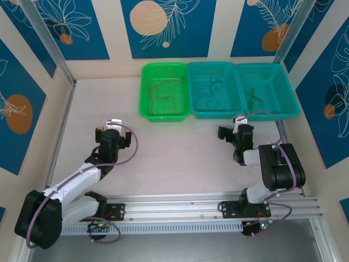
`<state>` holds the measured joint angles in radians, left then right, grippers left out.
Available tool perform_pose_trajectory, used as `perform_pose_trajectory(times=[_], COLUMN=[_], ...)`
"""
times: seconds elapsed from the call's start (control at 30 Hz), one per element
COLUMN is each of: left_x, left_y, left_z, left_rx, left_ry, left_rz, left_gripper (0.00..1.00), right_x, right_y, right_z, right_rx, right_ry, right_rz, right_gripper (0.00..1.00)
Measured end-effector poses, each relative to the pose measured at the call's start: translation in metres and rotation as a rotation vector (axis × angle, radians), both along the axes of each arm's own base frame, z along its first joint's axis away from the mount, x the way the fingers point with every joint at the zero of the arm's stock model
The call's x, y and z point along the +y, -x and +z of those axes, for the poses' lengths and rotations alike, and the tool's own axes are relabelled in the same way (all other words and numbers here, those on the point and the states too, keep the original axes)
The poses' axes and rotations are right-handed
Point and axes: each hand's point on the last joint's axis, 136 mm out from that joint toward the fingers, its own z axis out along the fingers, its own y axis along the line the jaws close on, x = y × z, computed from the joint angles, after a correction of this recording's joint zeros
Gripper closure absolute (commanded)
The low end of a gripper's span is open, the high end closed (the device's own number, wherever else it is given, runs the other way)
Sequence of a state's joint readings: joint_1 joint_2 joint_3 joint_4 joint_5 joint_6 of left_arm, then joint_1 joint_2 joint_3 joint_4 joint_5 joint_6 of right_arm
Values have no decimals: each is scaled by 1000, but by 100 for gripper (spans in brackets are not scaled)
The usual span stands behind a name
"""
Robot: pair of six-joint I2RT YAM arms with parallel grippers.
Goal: Untangle the cables
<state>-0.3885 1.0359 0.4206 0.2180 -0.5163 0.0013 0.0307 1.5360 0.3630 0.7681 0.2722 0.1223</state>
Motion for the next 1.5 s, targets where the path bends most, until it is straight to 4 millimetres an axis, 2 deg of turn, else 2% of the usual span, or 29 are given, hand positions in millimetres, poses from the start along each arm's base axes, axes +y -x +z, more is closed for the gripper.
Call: perform_pose_trajectory(times=[0.1, 0.2, 0.27, 0.33, 0.4, 0.5, 0.63, 0.73, 0.83, 1.2, 1.5], left_x=[5, 18, 33, 49, 54, 48, 35, 30, 28, 24, 20], left_y=[-5, -14, -23, -31, -39, -54, -64, -55, -50, -62, -62], left_z=[-4, -11, -24, -50, -67, -78, -71, -75, -81, -63, -64], left_rx=[6, -1, 8, 77, 121, 132, 62, 16, 21, -33, -27], left_ry=[3, 30, 53, 60, 65, 84, 125, 141, 152, 168, 177], left_rz=[4, 32, 70, 107, 106, 71, -8, -57, -72, -104, -125], left_gripper=[0, 0, 0, 0, 0, 0, 0, 0, 0, 0, 0], right_x=[-2, 0, 6, 9, 9, 9, 9, 9, 9, 9, 10], right_y=[-7, -8, -8, -8, -9, -9, -9, -9, -9, -9, -9], right_z=[11, 13, 14, 14, 15, 15, 15, 15, 15, 16, 15], right_rx=[-43, -50, -52, -53, -54, -55, -56, -56, -56, -56, -56], right_ry=[-38, -39, -39, -39, -39, -39, -39, -39, -39, -39, -40], right_rz=[20, 24, 38, 48, 48, 48, 48, 48, 48, 48, 53], right_gripper=[1, 1, 1, 1, 1, 1, 1, 1, 1, 1, 1])
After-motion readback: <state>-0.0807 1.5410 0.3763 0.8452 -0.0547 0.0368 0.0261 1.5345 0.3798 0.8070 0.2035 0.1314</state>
